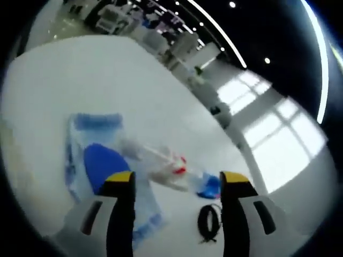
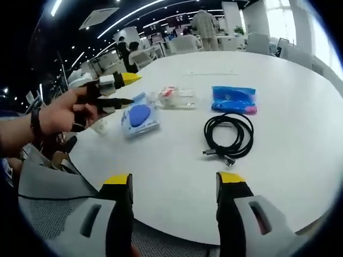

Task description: Arrange the tabletop items into an orderly group along one side of the table until the central work area is clear of visible clutter.

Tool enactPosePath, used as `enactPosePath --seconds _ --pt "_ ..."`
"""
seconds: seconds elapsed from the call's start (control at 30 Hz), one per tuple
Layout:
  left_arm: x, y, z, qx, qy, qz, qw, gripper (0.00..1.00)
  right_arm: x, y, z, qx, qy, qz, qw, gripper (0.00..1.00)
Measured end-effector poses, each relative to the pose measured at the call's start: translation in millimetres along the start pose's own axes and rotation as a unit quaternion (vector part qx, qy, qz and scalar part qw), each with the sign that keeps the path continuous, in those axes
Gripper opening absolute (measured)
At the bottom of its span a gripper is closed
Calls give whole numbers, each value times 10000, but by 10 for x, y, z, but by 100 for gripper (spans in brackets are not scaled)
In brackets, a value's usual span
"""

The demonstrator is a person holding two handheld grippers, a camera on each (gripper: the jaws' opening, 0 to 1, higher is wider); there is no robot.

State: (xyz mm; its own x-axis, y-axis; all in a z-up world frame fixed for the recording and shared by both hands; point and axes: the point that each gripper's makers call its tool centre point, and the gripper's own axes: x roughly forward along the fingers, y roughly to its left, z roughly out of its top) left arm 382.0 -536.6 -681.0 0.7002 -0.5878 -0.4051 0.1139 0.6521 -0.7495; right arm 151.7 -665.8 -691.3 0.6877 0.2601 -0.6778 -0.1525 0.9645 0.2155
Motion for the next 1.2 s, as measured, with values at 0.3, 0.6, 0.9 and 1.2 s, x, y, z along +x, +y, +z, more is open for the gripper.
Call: enactPosePath --seconds 0.3,0.6,0.9,1.2 --pt "220 195 24 -530 -169 379 9977 59 4 -5 -16 38 33 -5 10000 61" --pt "461 245 1 -1308 -333 465 9898 54 22 12 -52 -2 119 21 9999 61" --pt "604 408 106 -1825 -548 738 9789 38 33 -7 -88 74 177 38 9998 61" --pt "713 482 162 -2096 -598 920 9716 25 35 7 -100 69 218 63 9997 61"
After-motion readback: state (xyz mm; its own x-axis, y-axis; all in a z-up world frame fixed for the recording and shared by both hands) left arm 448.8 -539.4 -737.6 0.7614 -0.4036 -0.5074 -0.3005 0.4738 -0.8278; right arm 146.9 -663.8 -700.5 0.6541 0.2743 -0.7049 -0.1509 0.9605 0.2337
